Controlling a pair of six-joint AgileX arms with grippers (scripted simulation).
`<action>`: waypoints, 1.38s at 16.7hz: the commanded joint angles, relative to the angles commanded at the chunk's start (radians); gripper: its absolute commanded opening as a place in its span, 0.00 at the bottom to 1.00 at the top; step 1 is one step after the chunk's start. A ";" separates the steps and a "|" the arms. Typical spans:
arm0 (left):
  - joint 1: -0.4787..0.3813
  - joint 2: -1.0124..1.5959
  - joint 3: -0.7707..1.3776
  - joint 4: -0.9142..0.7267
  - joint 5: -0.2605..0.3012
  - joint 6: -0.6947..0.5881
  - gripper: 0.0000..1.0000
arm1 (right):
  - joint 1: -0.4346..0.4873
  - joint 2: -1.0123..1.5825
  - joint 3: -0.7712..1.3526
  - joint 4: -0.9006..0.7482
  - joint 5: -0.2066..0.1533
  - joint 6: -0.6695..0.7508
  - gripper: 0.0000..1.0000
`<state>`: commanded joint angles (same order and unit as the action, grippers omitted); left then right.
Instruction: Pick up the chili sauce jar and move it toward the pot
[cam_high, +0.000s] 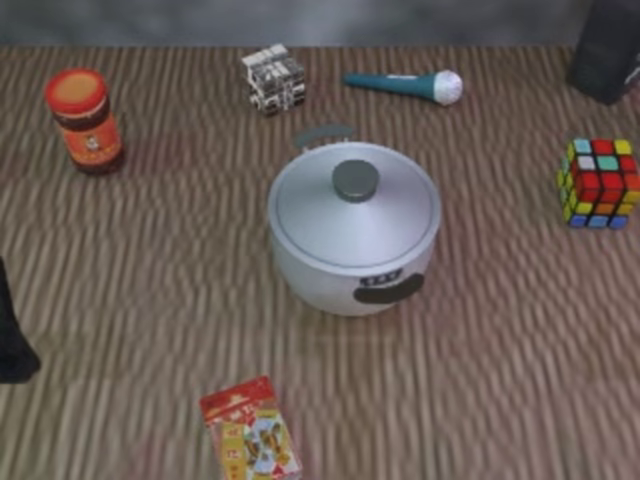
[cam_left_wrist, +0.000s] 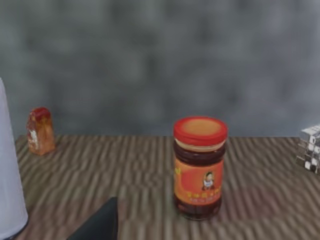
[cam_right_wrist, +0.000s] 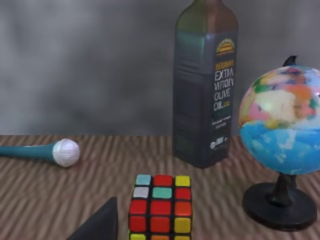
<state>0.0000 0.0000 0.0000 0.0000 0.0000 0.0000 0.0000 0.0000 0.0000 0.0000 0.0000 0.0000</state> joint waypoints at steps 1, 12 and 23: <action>0.000 0.000 0.000 0.000 0.000 0.000 1.00 | 0.000 0.000 0.000 0.000 0.000 0.000 1.00; -0.020 0.411 0.339 -0.270 0.065 0.069 1.00 | 0.000 0.000 0.000 0.000 0.000 0.000 1.00; -0.034 1.387 1.302 -0.862 0.133 0.221 1.00 | 0.000 0.000 0.000 0.000 0.000 0.000 1.00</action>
<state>-0.0345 1.3866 1.3017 -0.8623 0.1331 0.2212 0.0000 0.0000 0.0000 0.0000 0.0000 0.0000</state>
